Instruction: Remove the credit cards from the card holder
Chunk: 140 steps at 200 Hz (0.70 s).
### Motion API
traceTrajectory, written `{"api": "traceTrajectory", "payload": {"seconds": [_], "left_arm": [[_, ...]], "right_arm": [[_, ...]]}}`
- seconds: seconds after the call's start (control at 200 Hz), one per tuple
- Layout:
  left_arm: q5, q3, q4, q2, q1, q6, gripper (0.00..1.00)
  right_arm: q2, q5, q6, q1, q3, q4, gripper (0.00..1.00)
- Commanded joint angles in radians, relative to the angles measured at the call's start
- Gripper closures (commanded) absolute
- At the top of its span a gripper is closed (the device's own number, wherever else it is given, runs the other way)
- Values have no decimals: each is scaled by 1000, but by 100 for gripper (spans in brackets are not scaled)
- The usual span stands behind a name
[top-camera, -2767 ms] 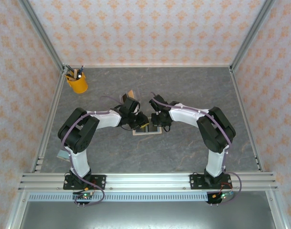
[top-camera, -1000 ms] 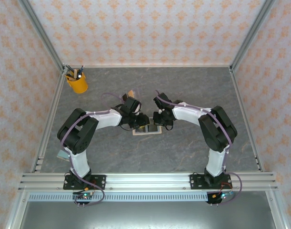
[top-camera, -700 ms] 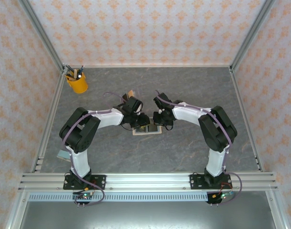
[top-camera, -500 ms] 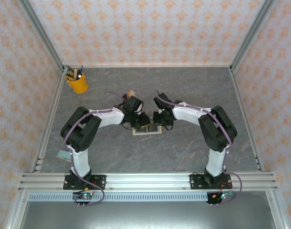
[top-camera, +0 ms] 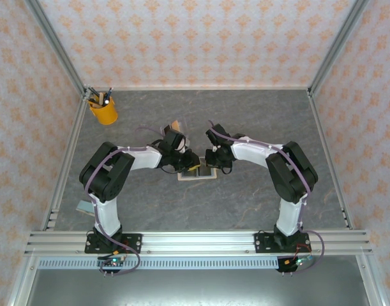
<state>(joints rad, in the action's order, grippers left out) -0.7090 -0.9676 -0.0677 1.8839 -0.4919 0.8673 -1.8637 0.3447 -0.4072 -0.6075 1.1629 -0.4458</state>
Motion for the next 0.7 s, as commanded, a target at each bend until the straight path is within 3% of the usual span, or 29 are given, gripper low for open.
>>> {"api": "traceTrajectory", "payload": {"seconds": [0.0, 0.696], "left_arm": [[-63, 29, -112, -8, -8, 25, 82], [-58, 51, -86, -32, 2, -28, 90]], "right_arm": [[-73, -6, -10, -5, -45, -8, 85], [-74, -13, -13, -5, -54, -2, 85]]}}
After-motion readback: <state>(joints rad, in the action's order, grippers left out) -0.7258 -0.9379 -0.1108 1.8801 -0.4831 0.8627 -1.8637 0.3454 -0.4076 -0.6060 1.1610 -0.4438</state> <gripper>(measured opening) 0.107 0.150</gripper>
